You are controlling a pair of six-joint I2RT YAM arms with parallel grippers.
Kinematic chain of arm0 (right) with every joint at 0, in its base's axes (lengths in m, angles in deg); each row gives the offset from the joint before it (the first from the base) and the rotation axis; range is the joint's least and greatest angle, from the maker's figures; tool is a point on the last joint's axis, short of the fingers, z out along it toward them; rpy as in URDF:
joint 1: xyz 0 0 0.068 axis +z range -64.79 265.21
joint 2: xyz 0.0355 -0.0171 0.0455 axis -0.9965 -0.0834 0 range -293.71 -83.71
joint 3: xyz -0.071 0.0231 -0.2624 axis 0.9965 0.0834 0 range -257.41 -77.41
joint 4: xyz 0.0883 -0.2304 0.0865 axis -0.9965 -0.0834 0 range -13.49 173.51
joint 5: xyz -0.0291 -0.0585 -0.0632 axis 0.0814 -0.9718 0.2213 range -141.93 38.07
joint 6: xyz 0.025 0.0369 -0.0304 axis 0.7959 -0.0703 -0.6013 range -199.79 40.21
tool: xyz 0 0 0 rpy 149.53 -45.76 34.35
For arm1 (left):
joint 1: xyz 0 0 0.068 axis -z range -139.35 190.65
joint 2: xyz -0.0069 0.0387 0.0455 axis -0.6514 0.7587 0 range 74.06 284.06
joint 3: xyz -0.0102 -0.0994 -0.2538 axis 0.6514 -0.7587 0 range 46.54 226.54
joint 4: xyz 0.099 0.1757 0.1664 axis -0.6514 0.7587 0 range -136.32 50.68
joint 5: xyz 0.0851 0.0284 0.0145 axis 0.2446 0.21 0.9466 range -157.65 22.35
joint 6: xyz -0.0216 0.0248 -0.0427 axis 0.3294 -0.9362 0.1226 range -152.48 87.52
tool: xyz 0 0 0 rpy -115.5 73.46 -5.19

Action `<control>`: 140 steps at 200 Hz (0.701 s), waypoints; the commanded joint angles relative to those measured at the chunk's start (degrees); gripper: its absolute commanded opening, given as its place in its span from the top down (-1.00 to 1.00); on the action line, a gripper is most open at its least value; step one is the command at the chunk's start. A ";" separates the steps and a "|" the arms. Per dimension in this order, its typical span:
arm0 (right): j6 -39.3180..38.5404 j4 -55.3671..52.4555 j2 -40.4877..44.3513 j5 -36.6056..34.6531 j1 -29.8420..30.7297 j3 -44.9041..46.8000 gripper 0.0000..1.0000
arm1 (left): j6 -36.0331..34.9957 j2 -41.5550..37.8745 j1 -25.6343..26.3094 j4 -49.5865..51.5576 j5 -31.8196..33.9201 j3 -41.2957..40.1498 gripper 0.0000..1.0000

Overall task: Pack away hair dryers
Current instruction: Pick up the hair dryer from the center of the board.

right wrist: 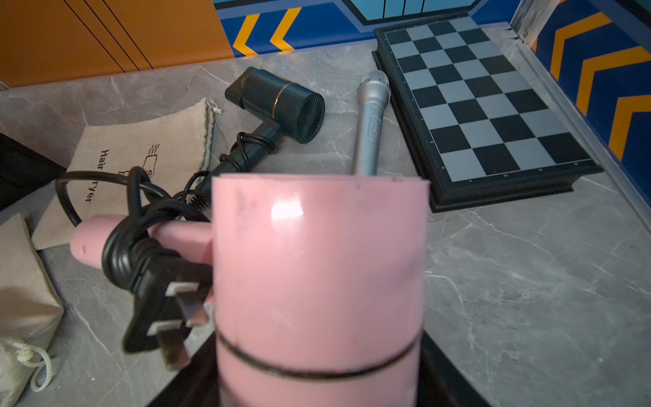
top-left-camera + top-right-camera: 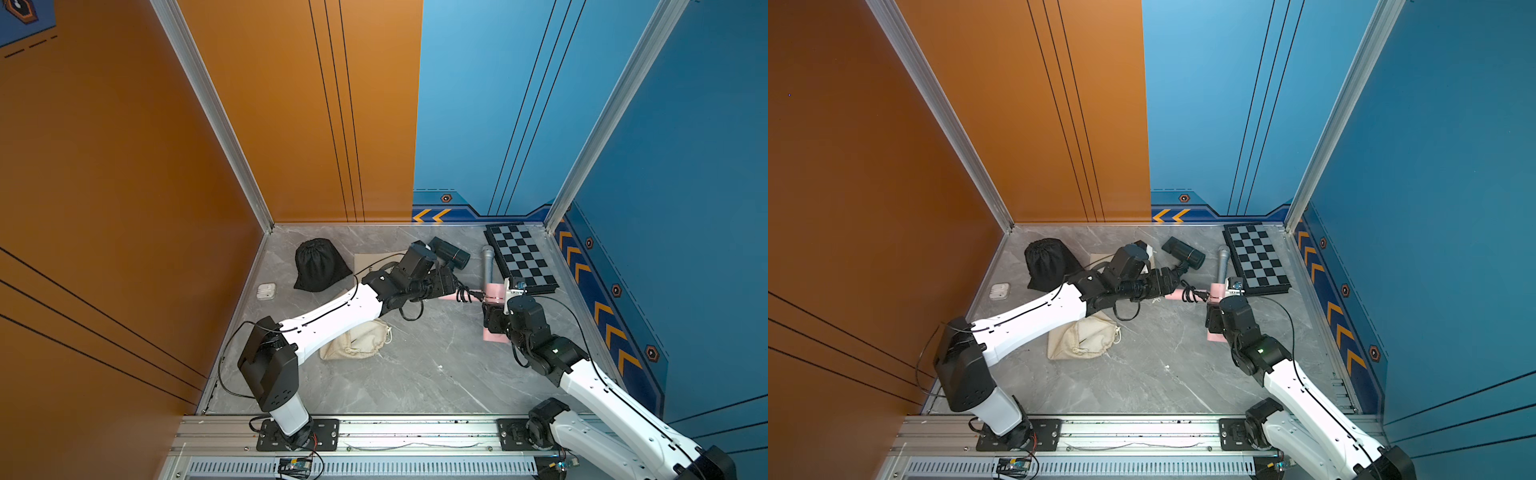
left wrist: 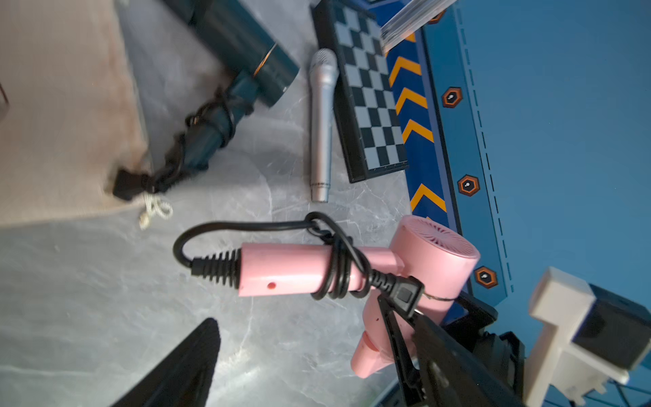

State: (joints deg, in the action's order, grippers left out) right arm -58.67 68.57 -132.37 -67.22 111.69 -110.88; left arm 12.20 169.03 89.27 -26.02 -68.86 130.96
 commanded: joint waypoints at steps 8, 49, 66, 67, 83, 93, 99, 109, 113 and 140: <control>-0.96 3.57 -0.19 0.05 0.33 -4.64 0.10 | -32.40 -2.06 0.77 11.25 9.43 0.97 -0.80; -1.04 3.08 -0.81 2.89 0.09 -8.59 0.11 | -61.99 -5.16 2.62 12.28 21.95 -5.95 -0.85; -1.00 3.00 -0.82 3.72 0.06 -9.81 0.11 | -68.57 -7.17 2.70 8.81 22.06 -9.73 -0.85; -0.95 2.95 -0.82 3.79 0.06 -9.88 0.11 | -68.98 -7.31 2.66 8.67 22.01 -9.90 -0.85; -0.91 2.70 -0.83 4.47 0.09 -10.76 0.11 | -73.80 -9.42 2.77 4.46 20.75 -13.22 -0.85; -0.75 2.54 -0.84 4.85 0.11 -11.15 0.12 | -77.03 -10.64 2.94 1.11 21.03 -15.49 -0.85; -0.71 2.44 -0.75 5.11 0.15 -11.26 0.12 | -78.23 -11.07 3.28 -0.71 22.52 -16.22 -0.85; -0.65 2.32 -0.56 5.24 0.23 -11.29 0.12 | -79.87 -11.84 3.42 -2.84 23.79 -16.72 -0.85; -0.56 2.35 -0.48 5.26 0.24 -11.26 0.11 | -80.38 -12.16 3.46 -3.85 24.05 -16.82 -0.85; -0.38 2.24 -0.38 6.13 0.41 -11.17 0.12 | -84.00 -14.03 3.37 -7.52 23.43 -17.14 -0.85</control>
State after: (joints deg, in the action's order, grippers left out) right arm -59.26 68.57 -133.38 -62.43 111.69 -119.76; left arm -64.67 157.63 92.20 -26.79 -46.94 114.05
